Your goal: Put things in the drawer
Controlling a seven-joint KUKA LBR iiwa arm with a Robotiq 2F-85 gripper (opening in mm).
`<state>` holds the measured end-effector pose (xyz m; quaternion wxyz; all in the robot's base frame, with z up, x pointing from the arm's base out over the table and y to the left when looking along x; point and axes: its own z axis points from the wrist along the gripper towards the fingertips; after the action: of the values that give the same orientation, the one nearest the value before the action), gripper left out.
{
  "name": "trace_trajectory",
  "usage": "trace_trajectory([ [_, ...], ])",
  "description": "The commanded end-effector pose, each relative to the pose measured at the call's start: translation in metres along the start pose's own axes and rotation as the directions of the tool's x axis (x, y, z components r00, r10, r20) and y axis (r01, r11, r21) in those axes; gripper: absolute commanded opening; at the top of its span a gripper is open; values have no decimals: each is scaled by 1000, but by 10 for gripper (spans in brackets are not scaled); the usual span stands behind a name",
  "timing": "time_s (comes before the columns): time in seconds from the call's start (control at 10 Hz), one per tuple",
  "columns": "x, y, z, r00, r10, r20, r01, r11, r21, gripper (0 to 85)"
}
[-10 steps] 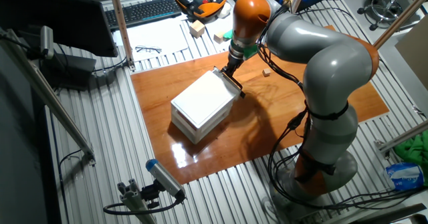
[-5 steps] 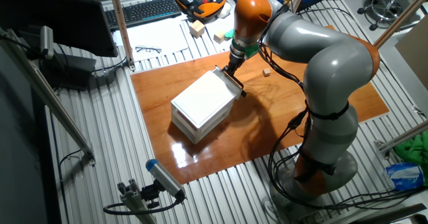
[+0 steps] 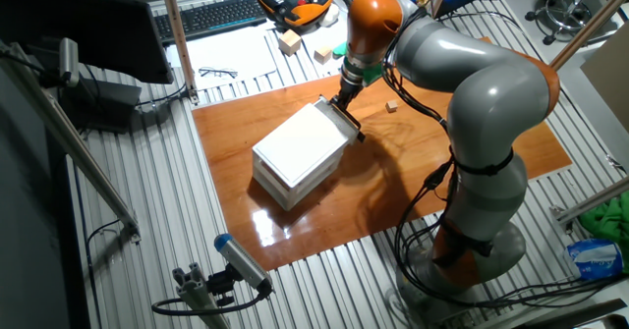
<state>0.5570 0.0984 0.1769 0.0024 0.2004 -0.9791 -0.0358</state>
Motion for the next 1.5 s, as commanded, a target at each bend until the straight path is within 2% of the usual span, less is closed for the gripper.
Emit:
trace_trajectory([
  [0.0,1,-2,0,1000,1,-1,-1,1000,0,0],
  [0.9,5,-14,-2,1000,11,2,-11,1000,13,0],
  [1.4,9,-21,-2,999,47,6,-47,999,8,0],
])
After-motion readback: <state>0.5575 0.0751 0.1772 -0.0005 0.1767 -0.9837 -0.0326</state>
